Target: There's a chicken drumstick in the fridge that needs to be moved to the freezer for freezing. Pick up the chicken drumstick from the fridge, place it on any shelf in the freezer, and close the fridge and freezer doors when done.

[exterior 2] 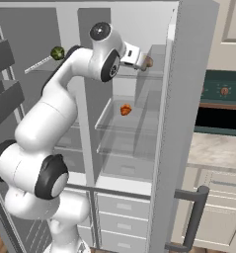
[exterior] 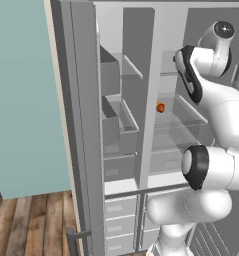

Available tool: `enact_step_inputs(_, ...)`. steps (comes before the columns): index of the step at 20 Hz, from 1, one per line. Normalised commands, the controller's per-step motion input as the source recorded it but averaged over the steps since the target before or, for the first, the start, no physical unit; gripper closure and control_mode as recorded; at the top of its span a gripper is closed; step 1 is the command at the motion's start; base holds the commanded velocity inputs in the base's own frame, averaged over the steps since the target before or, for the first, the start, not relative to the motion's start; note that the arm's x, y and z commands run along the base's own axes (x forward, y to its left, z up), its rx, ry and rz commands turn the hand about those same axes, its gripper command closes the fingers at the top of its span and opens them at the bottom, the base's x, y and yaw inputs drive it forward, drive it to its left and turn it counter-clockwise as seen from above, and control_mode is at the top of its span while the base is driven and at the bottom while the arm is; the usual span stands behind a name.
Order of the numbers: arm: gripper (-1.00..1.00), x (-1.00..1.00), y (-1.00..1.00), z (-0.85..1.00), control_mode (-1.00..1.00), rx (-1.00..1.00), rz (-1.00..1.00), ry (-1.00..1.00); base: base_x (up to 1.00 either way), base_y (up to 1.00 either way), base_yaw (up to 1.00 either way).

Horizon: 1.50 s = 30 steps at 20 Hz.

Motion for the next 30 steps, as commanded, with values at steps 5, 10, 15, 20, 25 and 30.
enact_step_inputs(5, -1.0, 0.32, -0.1, 0.0, -1.0, 0.0, 0.03, 0.0, 0.0, 0.0, 0.0)
enact_step_inputs(10, -1.0, 0.23, -0.12, 0.0, -1.0, 0.0, 0.05, 0.0, 0.0, 0.0, 0.0)
enact_step_inputs(15, -1.0, 0.22, -0.1, -0.02, -1.0, -0.02, 0.05, 0.0, 0.0, 0.0, 0.0)
enact_step_inputs(20, -1.0, 0.2, -0.08, -0.05, -1.0, -0.02, 0.04, 0.0, 0.0, 0.0, 0.0)
enact_step_inputs(25, -1.0, 0.24, -0.07, -0.15, -1.0, 0.0, 0.04, 0.0, 0.0, 0.0, 0.0)
enact_step_inputs(30, -1.0, 0.12, 0.0, -0.05, -1.0, 0.0, 0.04, 0.0, 0.0, 0.0, 0.0)
